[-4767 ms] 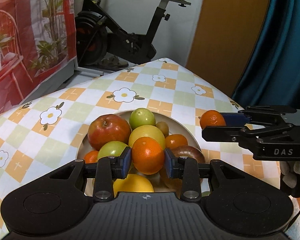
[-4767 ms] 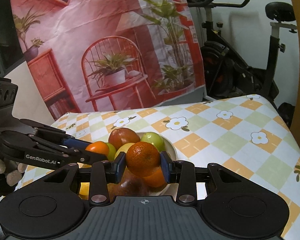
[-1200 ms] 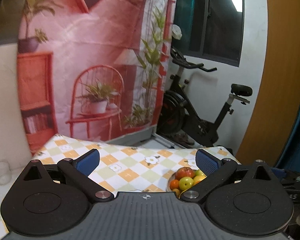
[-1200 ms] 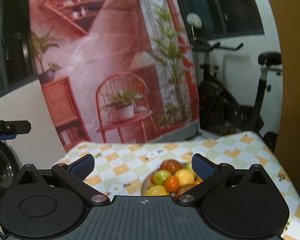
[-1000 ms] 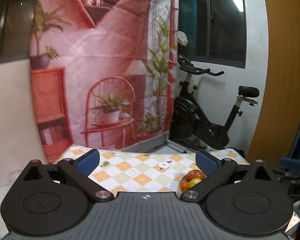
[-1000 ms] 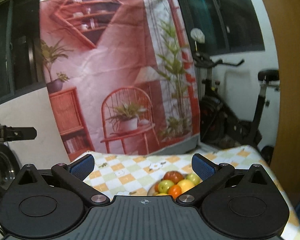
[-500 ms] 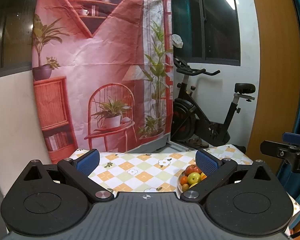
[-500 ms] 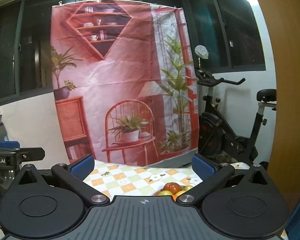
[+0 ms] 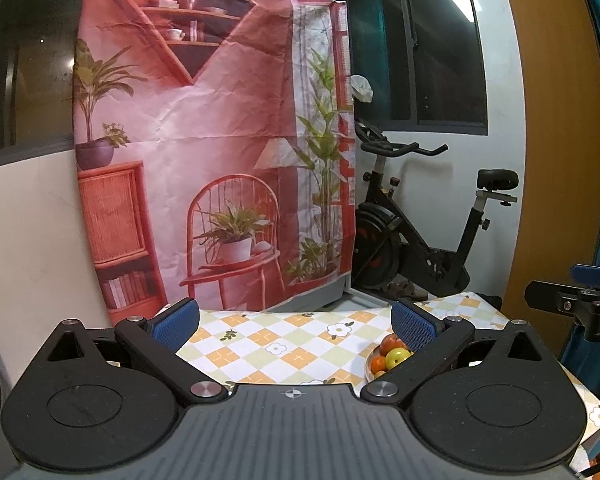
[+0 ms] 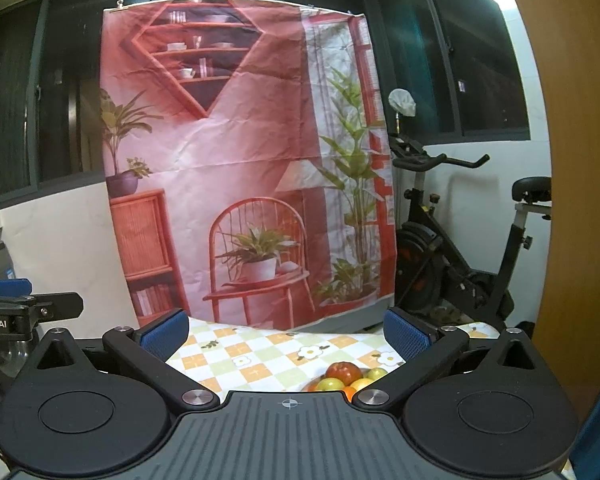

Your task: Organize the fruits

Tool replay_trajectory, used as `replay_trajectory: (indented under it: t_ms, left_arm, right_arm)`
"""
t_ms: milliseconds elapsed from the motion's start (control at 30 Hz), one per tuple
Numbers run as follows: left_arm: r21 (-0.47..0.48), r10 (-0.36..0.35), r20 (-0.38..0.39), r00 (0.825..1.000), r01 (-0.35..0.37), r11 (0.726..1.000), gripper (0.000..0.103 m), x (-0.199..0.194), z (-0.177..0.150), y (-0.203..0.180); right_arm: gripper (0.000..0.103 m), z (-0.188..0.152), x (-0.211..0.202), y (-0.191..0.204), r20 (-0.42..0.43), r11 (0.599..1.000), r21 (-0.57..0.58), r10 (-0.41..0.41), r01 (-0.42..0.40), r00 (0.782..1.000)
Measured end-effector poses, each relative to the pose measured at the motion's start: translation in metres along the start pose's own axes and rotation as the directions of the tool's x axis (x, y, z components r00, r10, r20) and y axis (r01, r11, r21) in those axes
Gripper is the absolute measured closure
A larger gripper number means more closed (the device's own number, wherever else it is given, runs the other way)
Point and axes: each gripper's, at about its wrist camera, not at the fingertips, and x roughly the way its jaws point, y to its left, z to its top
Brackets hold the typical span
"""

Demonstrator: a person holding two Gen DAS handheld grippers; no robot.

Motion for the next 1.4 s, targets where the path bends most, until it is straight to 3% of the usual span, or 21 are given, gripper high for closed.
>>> replay_trajectory:
  t_ms: [1400]
  left_arm:
    - [-0.02, 0.006, -0.009, 1.0, -0.006, 1.0, 0.0, -0.002, 0.0005, -0.0012]
  right_arm:
    - [0.0, -0.0049, 0.0027, 0.0083, -0.009, 1.0, -0.006, 0.001, -0.001, 1.0]
